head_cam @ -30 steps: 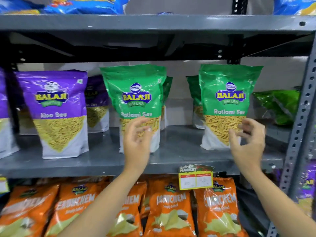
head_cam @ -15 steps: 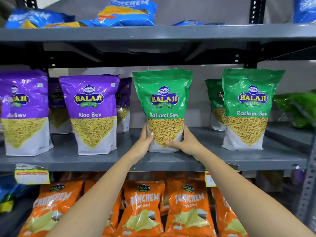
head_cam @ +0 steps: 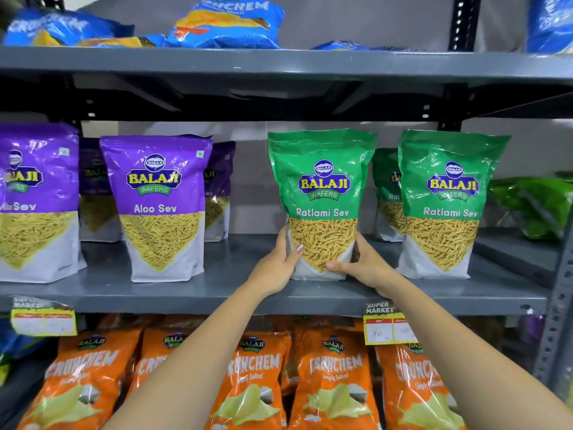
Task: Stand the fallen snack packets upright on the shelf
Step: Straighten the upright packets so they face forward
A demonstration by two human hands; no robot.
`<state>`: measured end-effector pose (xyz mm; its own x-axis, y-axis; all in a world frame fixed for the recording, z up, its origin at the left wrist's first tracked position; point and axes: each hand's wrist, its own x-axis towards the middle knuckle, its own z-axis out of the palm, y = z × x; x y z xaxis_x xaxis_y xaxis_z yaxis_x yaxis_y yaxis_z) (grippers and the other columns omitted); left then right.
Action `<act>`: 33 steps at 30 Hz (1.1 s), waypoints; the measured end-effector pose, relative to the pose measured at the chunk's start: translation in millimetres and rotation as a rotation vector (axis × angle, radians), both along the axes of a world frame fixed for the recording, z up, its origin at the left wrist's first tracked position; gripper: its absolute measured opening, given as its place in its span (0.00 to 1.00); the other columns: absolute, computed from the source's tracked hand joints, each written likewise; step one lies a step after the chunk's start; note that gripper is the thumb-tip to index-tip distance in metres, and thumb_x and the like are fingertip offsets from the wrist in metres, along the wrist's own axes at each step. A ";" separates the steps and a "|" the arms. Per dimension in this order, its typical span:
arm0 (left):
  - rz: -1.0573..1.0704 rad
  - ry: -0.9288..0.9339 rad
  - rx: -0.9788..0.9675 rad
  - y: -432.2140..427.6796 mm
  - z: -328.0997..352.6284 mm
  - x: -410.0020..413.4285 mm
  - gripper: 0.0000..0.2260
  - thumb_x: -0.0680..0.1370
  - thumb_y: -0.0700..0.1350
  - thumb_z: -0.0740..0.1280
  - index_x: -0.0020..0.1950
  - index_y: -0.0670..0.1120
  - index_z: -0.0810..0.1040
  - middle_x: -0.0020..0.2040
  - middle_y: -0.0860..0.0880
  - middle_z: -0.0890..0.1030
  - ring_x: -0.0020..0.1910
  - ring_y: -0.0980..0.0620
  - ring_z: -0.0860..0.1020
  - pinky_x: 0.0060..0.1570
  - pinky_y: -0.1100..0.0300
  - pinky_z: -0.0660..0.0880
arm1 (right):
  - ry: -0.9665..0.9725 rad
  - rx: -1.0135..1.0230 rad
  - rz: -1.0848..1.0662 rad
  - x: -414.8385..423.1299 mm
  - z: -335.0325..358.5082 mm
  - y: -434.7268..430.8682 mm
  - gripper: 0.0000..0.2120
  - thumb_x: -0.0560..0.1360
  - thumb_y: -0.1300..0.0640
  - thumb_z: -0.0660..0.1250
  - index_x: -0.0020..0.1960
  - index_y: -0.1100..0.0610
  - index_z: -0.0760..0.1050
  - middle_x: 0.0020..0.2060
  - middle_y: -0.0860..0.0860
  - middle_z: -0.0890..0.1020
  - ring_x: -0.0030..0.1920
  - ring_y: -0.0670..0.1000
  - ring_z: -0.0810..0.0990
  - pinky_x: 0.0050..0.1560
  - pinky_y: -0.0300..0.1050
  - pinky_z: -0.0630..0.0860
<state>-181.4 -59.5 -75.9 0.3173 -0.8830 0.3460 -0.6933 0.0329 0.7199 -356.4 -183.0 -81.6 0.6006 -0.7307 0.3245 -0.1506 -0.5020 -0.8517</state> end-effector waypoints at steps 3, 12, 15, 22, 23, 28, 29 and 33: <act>0.005 -0.029 -0.010 -3.8 -5.1 2.7 0.27 0.80 0.62 0.51 0.76 0.64 0.42 0.71 0.49 0.72 0.62 0.43 0.77 0.56 0.51 0.74 | -0.027 0.021 0.029 -1.5 -4.0 -4.3 0.52 0.51 0.36 0.81 0.70 0.43 0.63 0.67 0.45 0.76 0.68 0.49 0.72 0.72 0.54 0.66; -0.021 -0.012 -0.024 -5.8 -8.8 7.5 0.27 0.81 0.60 0.52 0.76 0.64 0.42 0.71 0.52 0.72 0.60 0.46 0.78 0.59 0.48 0.75 | -0.061 0.010 0.039 3.3 -11.7 -13.5 0.54 0.50 0.36 0.81 0.72 0.44 0.63 0.67 0.45 0.76 0.69 0.50 0.72 0.72 0.55 0.67; -0.028 -0.014 -0.036 -6.9 -11.1 8.7 0.28 0.80 0.61 0.53 0.76 0.63 0.42 0.71 0.51 0.73 0.59 0.47 0.78 0.59 0.47 0.75 | -0.080 0.022 0.037 3.7 -10.7 -11.9 0.53 0.51 0.39 0.82 0.71 0.45 0.63 0.67 0.46 0.76 0.69 0.51 0.72 0.71 0.53 0.68; 0.063 0.034 -0.482 38.1 -7.9 21.8 0.23 0.81 0.50 0.60 0.75 0.53 0.61 0.70 0.54 0.71 0.65 0.59 0.73 0.62 0.57 0.74 | -0.439 -0.175 -0.337 -7.1 1.1 20.3 0.48 0.64 0.45 0.78 0.76 0.51 0.56 0.67 0.56 0.74 0.66 0.53 0.73 0.66 0.56 0.73; 0.103 0.006 -0.607 55.6 -6.0 30.6 0.19 0.81 0.47 0.60 0.72 0.50 0.66 0.66 0.54 0.75 0.60 0.62 0.75 0.55 0.63 0.74 | -0.575 -0.289 -0.427 -2.5 2.6 35.3 0.36 0.69 0.49 0.76 0.71 0.51 0.64 0.59 0.54 0.78 0.59 0.51 0.77 0.61 0.56 0.77; 0.461 -0.142 -0.980 128.7 -2.4 116.4 0.17 0.77 0.42 0.60 0.65 0.39 0.71 0.60 0.42 0.74 0.56 0.46 0.74 0.58 0.55 0.71 | -0.631 -0.484 -0.404 88.3 10.6 113.0 0.13 0.72 0.57 0.70 0.55 0.51 0.74 0.42 0.51 0.80 0.43 0.54 0.80 0.42 0.52 0.78; 0.528 -0.128 -0.955 135.7 -4.0 136.7 0.19 0.77 0.43 0.60 0.66 0.38 0.70 0.62 0.40 0.73 0.58 0.44 0.73 0.61 0.52 0.69 | -0.550 -0.464 -0.340 116.8 9.5 124.5 0.16 0.71 0.56 0.71 0.58 0.53 0.74 0.45 0.52 0.80 0.45 0.53 0.80 0.43 0.50 0.78; 0.577 -0.002 -0.573 147.4 -11.0 191.8 0.29 0.80 0.49 0.60 0.77 0.39 0.55 0.76 0.38 0.61 0.75 0.39 0.60 0.74 0.47 0.57 | -0.194 -0.177 -0.080 207.2 3.9 153.7 0.49 0.66 0.43 0.77 0.77 0.53 0.54 0.73 0.54 0.67 0.70 0.53 0.70 0.65 0.52 0.72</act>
